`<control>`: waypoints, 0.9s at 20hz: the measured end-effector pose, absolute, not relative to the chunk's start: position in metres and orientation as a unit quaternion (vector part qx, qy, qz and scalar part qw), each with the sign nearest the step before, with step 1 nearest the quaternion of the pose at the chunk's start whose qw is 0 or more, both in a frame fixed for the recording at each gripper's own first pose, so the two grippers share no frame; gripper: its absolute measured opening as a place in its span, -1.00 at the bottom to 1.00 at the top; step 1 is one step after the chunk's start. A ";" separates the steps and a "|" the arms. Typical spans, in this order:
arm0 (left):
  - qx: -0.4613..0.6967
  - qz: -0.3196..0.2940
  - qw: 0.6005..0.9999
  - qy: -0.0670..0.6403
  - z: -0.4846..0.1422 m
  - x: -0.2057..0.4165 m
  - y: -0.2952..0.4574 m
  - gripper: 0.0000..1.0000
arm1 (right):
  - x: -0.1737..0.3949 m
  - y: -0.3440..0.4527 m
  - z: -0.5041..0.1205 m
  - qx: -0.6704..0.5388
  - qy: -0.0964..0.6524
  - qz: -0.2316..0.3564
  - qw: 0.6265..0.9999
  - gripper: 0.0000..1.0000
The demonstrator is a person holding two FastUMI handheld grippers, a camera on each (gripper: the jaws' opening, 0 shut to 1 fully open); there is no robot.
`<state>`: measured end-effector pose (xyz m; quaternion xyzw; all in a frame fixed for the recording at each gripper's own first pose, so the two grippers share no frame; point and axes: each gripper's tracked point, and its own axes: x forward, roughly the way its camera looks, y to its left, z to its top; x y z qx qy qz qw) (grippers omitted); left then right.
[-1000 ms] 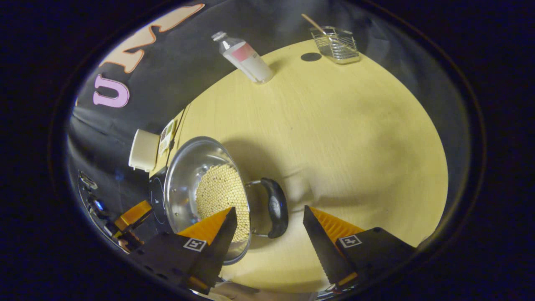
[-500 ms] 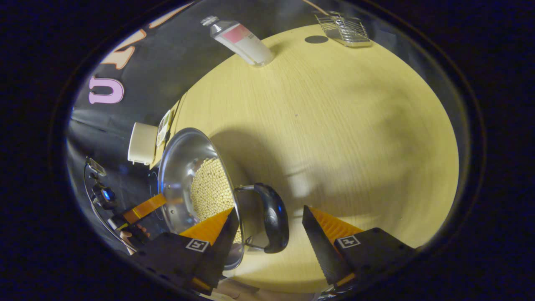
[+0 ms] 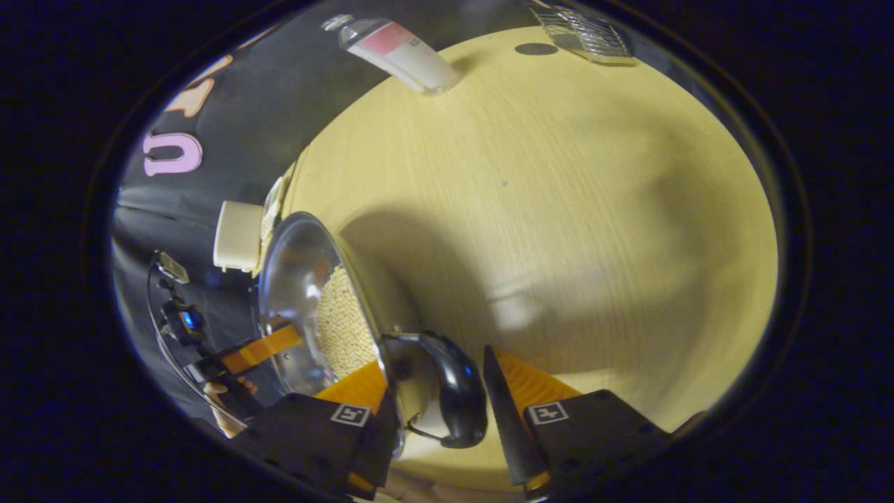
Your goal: First push the handle of the pot to place it horizontally, then grasp the pot with both hands and set it on the induction cooktop.
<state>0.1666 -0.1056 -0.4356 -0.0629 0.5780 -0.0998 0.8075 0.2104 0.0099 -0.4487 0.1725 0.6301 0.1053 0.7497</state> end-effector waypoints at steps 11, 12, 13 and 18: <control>-0.081 -0.089 0.798 0.590 -0.438 0.158 -0.109 0.27 | 0.208 0.008 -0.451 0.149 0.641 0.104 0.745 0.01; -0.077 -0.093 0.800 0.588 -0.436 0.158 -0.109 0.27 | 0.208 0.008 -0.449 0.145 0.642 0.108 0.745 0.01; -0.072 -0.097 0.803 0.583 -0.436 0.159 -0.108 0.19 | 0.209 0.008 -0.448 0.146 0.641 0.112 0.745 0.01; -0.070 -0.105 0.804 0.581 -0.432 0.161 -0.104 0.19 | 0.209 0.010 -0.449 0.145 0.633 0.114 0.752 -0.02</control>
